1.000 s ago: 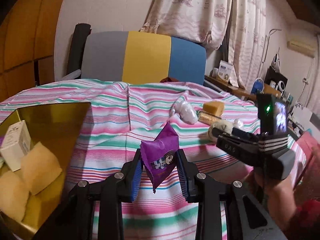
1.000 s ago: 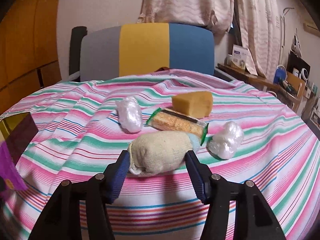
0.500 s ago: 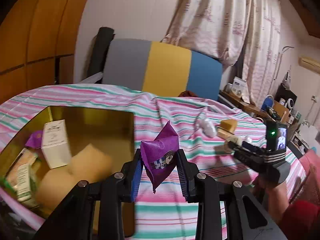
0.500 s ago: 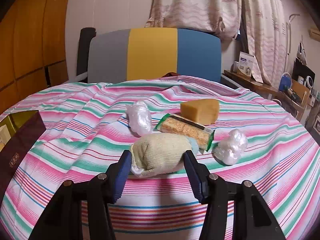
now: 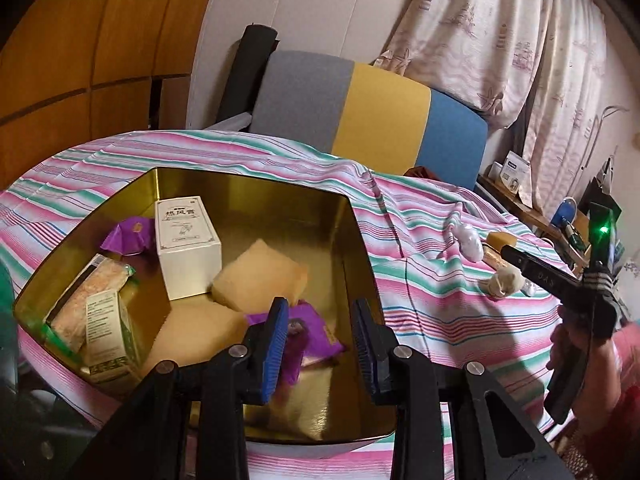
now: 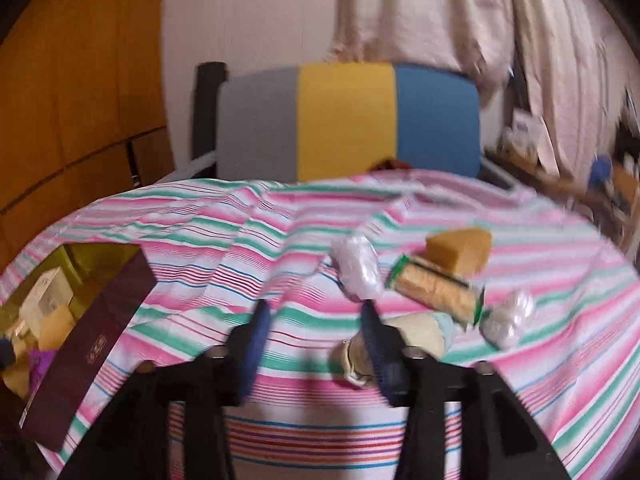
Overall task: Organize objects
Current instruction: 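Carry the purple packet into the gold tin and open the left tool, then carry the cream bundle into the gold tin and open the right tool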
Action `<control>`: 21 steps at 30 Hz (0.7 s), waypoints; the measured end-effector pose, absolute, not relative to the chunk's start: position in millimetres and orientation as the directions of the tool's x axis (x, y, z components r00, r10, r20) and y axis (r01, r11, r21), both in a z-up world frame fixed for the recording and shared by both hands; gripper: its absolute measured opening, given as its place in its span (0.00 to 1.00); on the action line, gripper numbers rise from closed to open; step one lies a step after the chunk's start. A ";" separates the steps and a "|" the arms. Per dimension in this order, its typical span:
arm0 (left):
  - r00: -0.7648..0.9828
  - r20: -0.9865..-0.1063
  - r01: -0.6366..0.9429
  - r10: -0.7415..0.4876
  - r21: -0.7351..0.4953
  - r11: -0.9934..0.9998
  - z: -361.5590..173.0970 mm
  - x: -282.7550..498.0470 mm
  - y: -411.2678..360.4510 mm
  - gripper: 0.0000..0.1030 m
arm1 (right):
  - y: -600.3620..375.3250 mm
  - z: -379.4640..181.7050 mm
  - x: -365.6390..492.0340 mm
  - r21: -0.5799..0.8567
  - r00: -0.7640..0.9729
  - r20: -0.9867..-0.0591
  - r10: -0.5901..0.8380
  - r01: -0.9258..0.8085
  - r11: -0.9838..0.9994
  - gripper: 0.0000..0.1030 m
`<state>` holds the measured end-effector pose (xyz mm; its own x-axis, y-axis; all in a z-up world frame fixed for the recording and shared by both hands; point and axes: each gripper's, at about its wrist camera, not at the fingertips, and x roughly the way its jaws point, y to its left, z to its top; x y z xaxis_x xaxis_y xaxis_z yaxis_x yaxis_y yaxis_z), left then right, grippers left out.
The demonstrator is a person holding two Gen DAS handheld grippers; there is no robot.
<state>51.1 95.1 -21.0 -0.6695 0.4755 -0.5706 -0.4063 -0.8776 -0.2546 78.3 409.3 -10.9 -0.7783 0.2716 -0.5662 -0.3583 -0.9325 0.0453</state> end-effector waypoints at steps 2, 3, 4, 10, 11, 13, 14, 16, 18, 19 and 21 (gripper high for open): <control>-0.663 -0.575 -0.403 0.479 -0.265 -0.876 -21.9 49.4 91.2 0.32 | 417.8 -17.1 74.7 0.072 -0.760 -0.596 0.260 -0.373 -0.925 0.64; -0.661 -0.579 -0.401 0.478 -0.266 -0.877 -22.4 48.5 90.1 0.32 | 420.3 -20.8 71.4 0.065 -0.739 -0.621 0.261 -0.380 -0.923 0.64; -0.662 -0.580 -0.398 0.475 -0.266 -0.878 -22.5 47.6 89.1 0.32 | 421.5 -24.6 69.2 0.037 -0.712 -0.642 0.285 -0.400 -0.916 0.65; -0.668 -0.584 -0.382 0.461 -0.262 -0.886 -23.6 47.9 78.7 0.33 | 436.4 -36.3 70.7 -0.051 -0.626 -0.675 0.391 -0.490 -0.871 0.65; -0.668 -0.584 -0.383 0.461 -0.261 -0.886 -23.3 47.5 78.1 0.35 | 438.6 -37.4 70.9 -0.049 -0.619 -0.683 0.389 -0.493 -0.869 0.65; -0.669 -0.583 -0.381 0.460 -0.262 -0.887 -23.3 47.7 76.1 0.55 | 441.5 -38.2 75.3 -0.053 -0.616 -0.680 0.398 -0.500 -0.864 0.65; -0.673 -0.580 -0.378 0.459 -0.263 -0.887 -23.2 47.6 74.7 0.59 | 442.0 -38.7 77.4 -0.059 -0.614 -0.679 0.402 -0.500 -0.864 0.65; -0.679 -0.568 -0.374 0.465 -0.278 -0.885 -22.1 48.8 72.0 0.71 | 442.7 -39.6 81.5 -0.092 -0.601 -0.676 0.426 -0.504 -0.859 0.65; -0.682 -0.561 -0.372 0.469 -0.287 -0.883 -20.5 49.6 70.2 0.81 | 446.1 -39.0 85.2 -0.105 -0.593 -0.673 0.443 -0.517 -0.850 0.65; -0.691 -0.557 -0.363 0.461 -0.284 -0.887 -19.1 50.0 69.5 0.87 | 449.1 -38.6 88.6 -0.097 -0.593 -0.671 0.445 -0.525 -0.846 0.65; -0.715 -0.547 -0.339 0.436 -0.273 -0.900 -16.3 50.6 66.5 0.91 | 456.6 -37.8 95.6 -0.077 -0.591 -0.670 0.449 -0.547 -0.834 0.66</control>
